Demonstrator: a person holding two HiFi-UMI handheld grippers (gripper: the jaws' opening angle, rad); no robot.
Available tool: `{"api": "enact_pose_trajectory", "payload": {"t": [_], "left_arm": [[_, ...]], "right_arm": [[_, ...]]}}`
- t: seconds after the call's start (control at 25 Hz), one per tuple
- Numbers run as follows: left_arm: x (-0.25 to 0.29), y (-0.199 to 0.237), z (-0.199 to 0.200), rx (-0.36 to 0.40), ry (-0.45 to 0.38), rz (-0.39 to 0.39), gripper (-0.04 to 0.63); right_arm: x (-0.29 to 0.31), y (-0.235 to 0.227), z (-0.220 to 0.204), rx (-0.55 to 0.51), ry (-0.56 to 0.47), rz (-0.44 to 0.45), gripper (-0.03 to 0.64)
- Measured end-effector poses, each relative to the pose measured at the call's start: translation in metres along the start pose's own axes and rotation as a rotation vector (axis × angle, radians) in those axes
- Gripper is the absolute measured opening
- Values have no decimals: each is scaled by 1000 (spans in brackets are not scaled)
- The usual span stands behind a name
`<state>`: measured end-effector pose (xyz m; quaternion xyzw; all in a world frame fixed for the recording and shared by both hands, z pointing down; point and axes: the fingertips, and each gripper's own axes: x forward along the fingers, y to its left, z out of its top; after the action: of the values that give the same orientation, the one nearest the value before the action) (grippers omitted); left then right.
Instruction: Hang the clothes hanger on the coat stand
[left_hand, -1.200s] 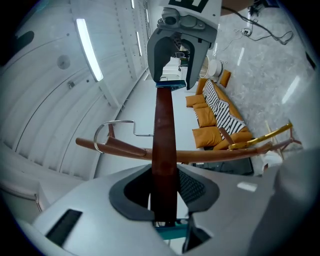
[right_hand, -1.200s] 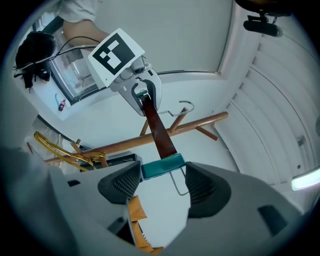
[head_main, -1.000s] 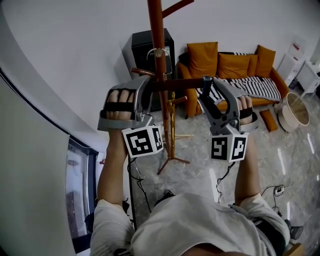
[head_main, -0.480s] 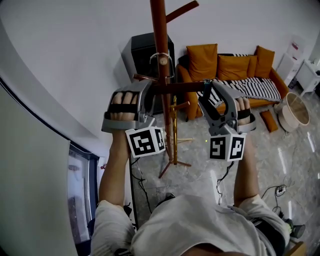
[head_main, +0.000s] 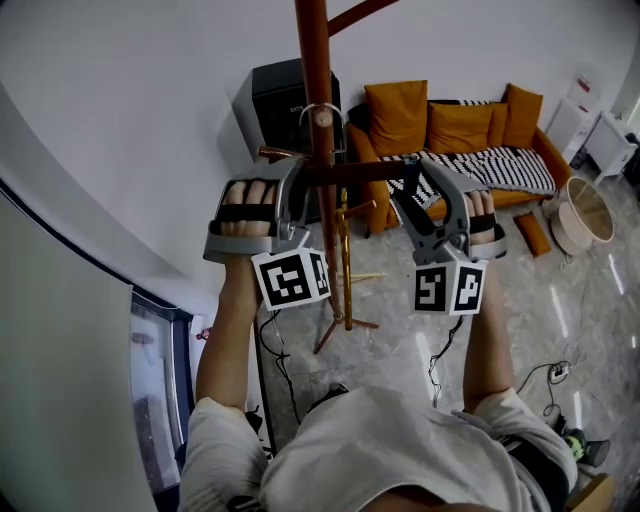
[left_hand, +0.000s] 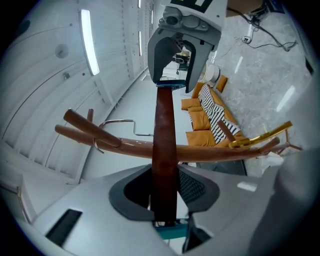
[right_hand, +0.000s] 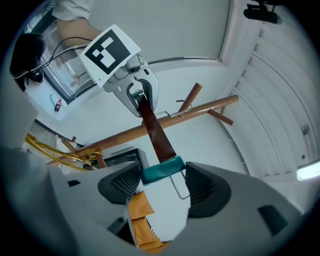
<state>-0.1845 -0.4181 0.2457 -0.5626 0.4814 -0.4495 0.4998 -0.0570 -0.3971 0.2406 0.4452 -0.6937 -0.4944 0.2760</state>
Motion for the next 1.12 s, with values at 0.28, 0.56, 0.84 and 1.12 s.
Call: {"api": "enact_pose_trajectory", "payload": {"t": [0.28, 0.56, 0.84, 1.12], "left_arm": [[7, -6, -1, -10, -5, -1, 137], [10, -10, -4, -12, -5, 10, 137], [12, -10, -3, -26, -6, 22, 138], [8, -7, -10, -59, 9, 88, 176]], "right_arm": [[7, 5, -6, 23, 14, -6, 275], [12, 11, -9, 40, 25, -1, 275], [15, 10, -12, 57, 20, -19, 275], [12, 19, -9, 76, 28, -38, 275]]}}
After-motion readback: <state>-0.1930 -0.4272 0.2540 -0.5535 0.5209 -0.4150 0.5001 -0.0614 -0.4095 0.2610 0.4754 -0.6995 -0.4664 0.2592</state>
